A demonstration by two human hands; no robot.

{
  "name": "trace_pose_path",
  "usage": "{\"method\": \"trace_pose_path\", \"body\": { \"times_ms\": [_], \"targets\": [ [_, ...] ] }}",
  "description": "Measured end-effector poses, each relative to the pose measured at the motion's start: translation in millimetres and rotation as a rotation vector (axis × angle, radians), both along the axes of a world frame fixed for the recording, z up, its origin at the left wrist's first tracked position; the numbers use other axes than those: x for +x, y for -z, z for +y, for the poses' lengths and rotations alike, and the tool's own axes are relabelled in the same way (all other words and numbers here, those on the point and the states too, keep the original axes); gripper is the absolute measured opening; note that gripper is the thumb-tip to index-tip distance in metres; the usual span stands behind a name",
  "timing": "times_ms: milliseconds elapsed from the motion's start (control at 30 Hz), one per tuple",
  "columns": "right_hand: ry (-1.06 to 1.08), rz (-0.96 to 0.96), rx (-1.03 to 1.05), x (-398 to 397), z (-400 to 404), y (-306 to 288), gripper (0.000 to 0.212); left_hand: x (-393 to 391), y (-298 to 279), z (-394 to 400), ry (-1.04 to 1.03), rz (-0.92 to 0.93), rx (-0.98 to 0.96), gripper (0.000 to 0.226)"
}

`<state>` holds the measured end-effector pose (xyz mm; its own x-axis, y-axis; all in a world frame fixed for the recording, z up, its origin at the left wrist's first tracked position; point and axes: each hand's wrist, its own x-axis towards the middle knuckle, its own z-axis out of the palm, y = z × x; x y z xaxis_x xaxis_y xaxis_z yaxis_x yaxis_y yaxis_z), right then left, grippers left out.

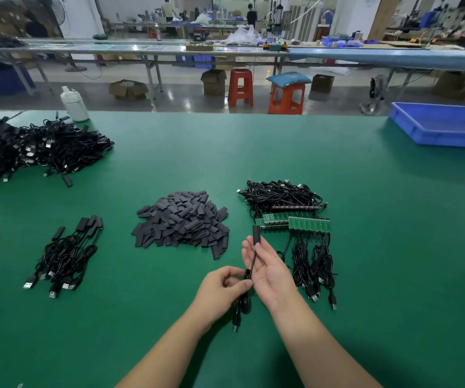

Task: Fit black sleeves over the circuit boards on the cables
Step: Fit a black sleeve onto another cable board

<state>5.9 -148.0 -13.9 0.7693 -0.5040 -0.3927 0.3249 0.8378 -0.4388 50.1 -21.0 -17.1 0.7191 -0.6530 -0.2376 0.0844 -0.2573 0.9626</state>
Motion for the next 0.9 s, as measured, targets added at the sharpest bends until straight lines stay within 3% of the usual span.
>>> {"method": "trace_pose_path", "body": {
  "times_ms": [300, 400, 500, 600, 700, 800, 900],
  "targets": [
    [-0.059, 0.141, -0.243, 0.4, -0.7, -1.1, 0.019, 1.1, -0.5, 6.9, 0.074, -0.008, 0.004, 0.025],
    [-0.143, 0.359, -0.578, 0.3, 0.8, 2.6, 0.016, 9.1, -2.9, 12.1, 0.048, -0.042, 0.026, 0.026],
    [-0.208, 0.602, -1.117, -3.2, 0.6, 11.8, 0.02, 31.2, -8.2, 23.4, -0.041, -0.142, 0.086, 0.03],
    [-0.288, 0.703, -1.608, -8.9, 4.0, 31.5, 0.029, 68.0, -14.9, 45.5, -0.149, -0.371, 0.278, 0.042],
    [-0.292, 0.741, -1.917, -14.2, 13.5, 46.1, 0.033, 112.0, -18.3, 76.9, -0.279, -0.605, 0.546, 0.05],
    [-0.27, 0.758, -2.04, -14.2, 17.9, 48.3, 0.032, 150.6, -14.3, 114.7, -0.345, -0.739, 0.849, 0.046],
    [-0.254, 0.768, -2.073, -13.0, 18.2, 47.1, 0.03, 173.2, -8.8, 144.2, -0.351, -0.687, 1.047, 0.039]
  ]
}}
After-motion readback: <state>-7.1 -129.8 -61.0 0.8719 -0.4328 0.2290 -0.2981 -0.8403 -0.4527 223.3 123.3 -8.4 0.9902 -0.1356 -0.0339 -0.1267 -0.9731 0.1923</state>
